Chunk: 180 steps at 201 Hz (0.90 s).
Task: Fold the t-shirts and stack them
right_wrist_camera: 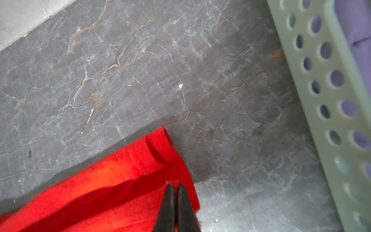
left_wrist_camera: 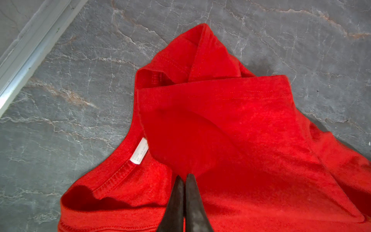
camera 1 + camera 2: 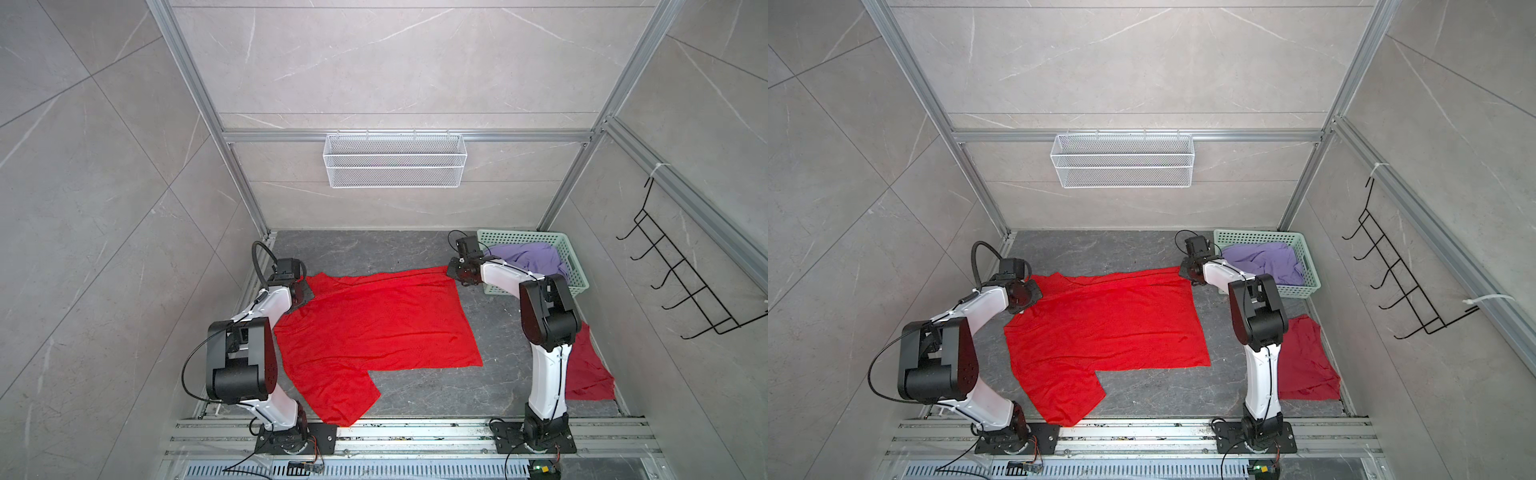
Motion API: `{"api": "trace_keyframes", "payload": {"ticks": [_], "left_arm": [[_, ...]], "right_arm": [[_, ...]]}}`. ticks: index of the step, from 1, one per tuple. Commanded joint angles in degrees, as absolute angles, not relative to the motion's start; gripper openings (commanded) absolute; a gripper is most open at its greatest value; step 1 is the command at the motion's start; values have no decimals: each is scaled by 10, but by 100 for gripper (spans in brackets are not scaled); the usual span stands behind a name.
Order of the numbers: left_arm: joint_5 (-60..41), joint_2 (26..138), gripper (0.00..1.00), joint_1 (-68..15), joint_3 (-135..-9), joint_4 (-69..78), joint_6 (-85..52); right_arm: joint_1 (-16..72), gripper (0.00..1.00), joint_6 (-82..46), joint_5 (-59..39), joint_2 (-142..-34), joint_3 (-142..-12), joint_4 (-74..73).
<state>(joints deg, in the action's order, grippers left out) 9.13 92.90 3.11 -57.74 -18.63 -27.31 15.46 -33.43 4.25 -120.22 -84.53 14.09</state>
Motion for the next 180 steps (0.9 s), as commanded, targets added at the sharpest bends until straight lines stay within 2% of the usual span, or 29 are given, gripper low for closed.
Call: {"api": "trace_keyframes", "payload": {"ticks": [1, 20, 39, 57, 135, 180], "left_arm": [[109, 910, 0, 33, -577, -172, -284], [110, 914, 0, 33, -573, -171, -287], [109, 915, 0, 32, -567, -169, -293], [114, 912, 12, 32, -565, -173, -297], [113, 823, 52, 32, -547, -173, -293], [135, 929, 54, 36, -658, -219, -254]], "right_arm": [[154, 6, -347, 32, -1158, -824, 145], [156, 22, -354, 32, -1111, -776, 134], [156, 29, -361, 50, -1062, -722, 122], [155, 33, -358, 61, -1031, -693, 120], [161, 35, -378, 1, -1068, -742, 126], [188, 35, -396, -44, -1093, -761, 105]]}}
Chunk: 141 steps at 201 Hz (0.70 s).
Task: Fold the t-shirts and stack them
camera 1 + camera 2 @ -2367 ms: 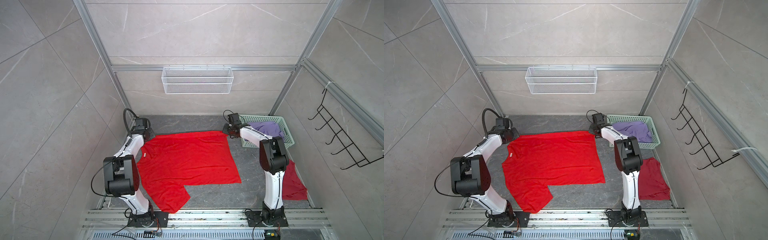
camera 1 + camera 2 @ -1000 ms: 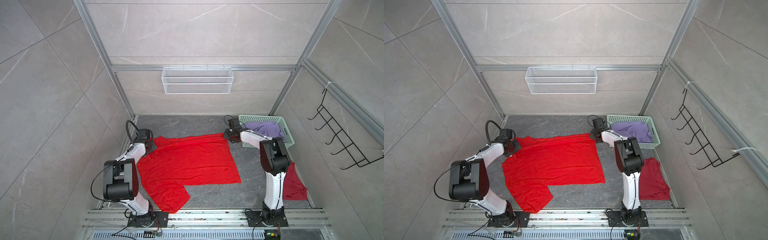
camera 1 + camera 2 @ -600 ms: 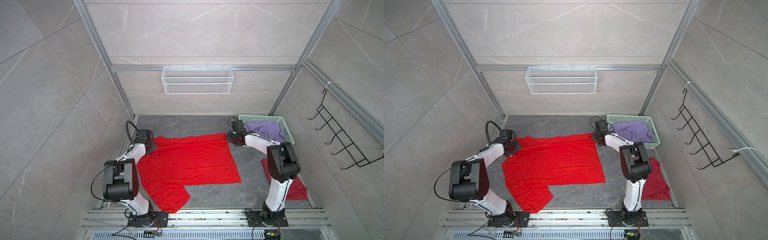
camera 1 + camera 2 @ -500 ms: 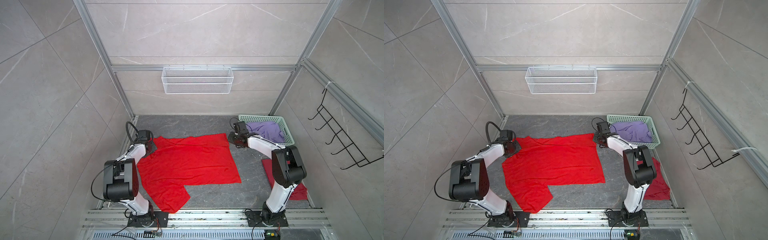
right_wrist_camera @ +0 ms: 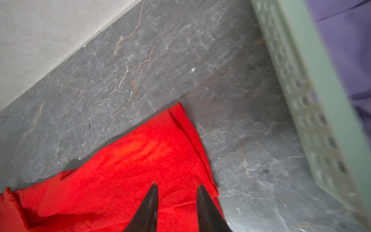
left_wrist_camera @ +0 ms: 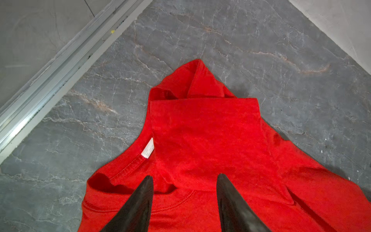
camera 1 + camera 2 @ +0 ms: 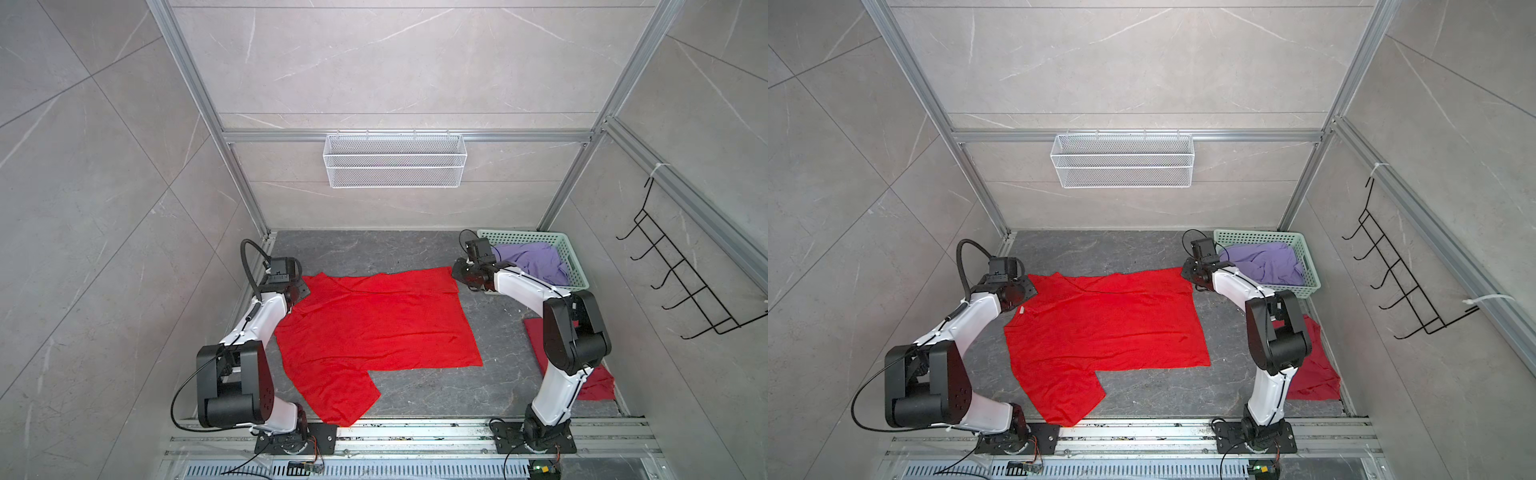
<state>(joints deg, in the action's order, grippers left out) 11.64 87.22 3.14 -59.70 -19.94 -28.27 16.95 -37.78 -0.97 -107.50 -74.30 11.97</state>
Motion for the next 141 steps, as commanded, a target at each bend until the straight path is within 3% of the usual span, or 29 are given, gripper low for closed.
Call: {"api": "trace_keyframes", "payload": {"ticks": [1, 53, 141], "left_arm": [[134, 933, 54, 36, -660, -220, -253], [33, 1060, 51, 37, -787, -235, -236], [48, 1187, 50, -20, -919, -297, -235]], "right_arm": [[189, 35, -397, -45, -1094, -761, 104], [213, 36, -422, -96, -1135, -766, 48], [228, 36, -428, -93, -1200, -804, 54]]}}
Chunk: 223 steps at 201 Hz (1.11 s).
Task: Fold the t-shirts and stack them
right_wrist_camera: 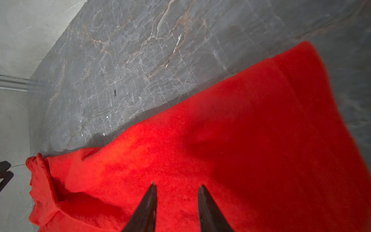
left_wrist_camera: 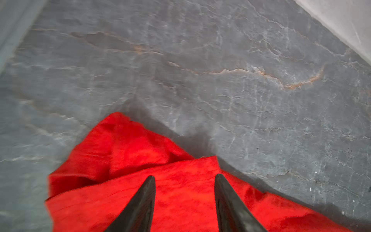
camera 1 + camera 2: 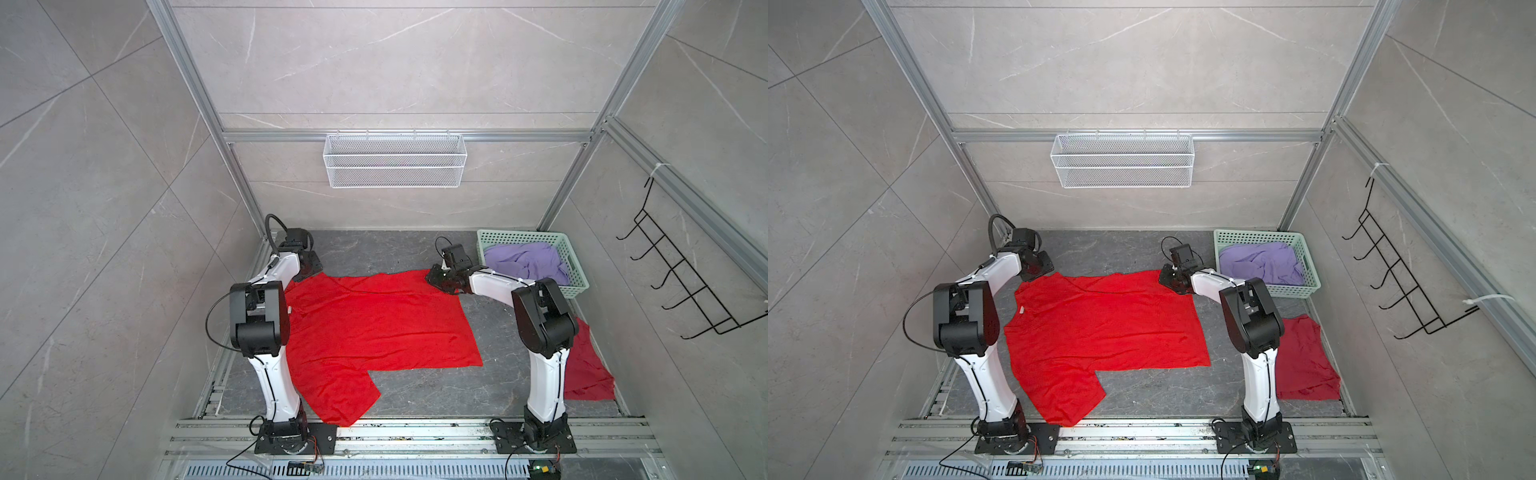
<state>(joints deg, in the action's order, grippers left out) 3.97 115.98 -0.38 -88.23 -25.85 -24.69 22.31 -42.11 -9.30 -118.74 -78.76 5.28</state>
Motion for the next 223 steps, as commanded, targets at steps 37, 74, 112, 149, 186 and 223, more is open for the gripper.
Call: {"api": "trace_keyframes", "payload": {"ticks": [37, 74, 112, 149, 186, 223], "left_arm": [[84, 1227, 47, -36, -961, -322, -236], [126, 1247, 44, -39, -984, -340, -237], [141, 1262, 42, -43, -995, -347, -229], [137, 1273, 28, -48, -1006, -352, -231], [147, 1263, 7, -54, -1005, -353, -232], [165, 1244, 0, -59, -1004, -360, -228]], "right_arm": [[229, 36, -425, -85, -1198, -804, 66], [228, 36, -422, -82, -1195, -803, 73], [229, 36, -420, -77, -1195, -803, 77], [229, 36, -420, -71, -1194, -802, 83], [228, 36, -418, -69, -1194, -803, 85], [228, 36, -419, -69, -1199, -802, 85]]}}
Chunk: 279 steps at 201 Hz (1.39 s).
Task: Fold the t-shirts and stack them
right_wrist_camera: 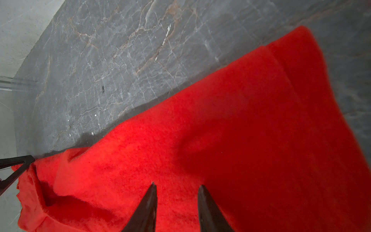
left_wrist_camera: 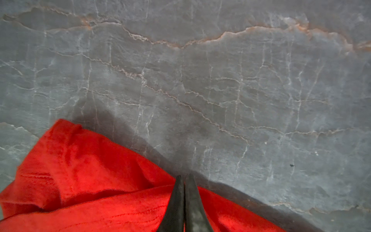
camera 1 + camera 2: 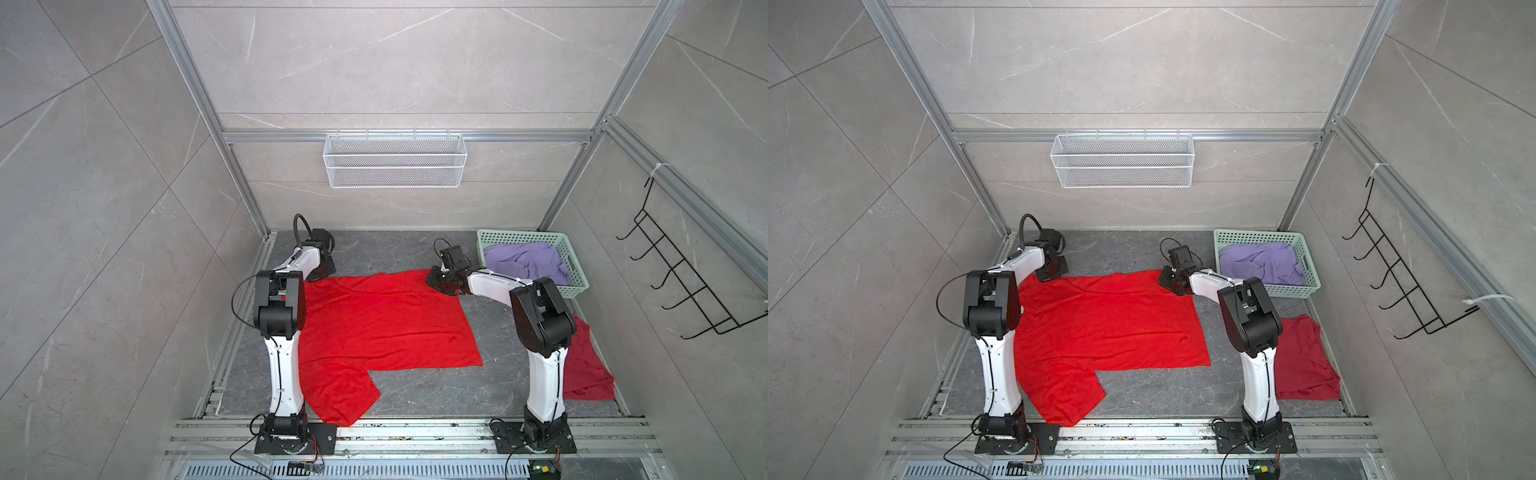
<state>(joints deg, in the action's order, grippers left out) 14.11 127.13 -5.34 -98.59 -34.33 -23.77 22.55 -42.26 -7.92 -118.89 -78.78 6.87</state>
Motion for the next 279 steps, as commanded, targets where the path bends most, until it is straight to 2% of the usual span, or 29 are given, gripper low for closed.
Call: {"api": "trace_keyframes", "payload": {"ticks": [1, 66, 169, 217, 253, 268, 279], "left_arm": [[165, 1243, 0, -59, -1004, -360, -228], [206, 1187, 0, -72, -973, -369, -224], [195, 1111, 0, -90, -903, -375, -242], [221, 1031, 0, -154, -852, -416, -265], [230, 980, 0, -202, -791, -475, -342], [217, 952, 18, -219, -756, -490, -375], [198, 927, 25, -233, -737, -495, -388]], "right_arm": [[228, 36, -418, -69, -1199, -803, 85], [229, 36, -416, -73, -1205, -804, 86], [229, 36, -412, -83, -1227, -817, 94], [229, 36, -411, -90, -1239, -824, 95], [229, 36, -410, -91, -1249, -824, 95], [228, 36, -408, -91, -1252, -824, 95], [228, 36, -406, -91, -1256, -826, 99]]}}
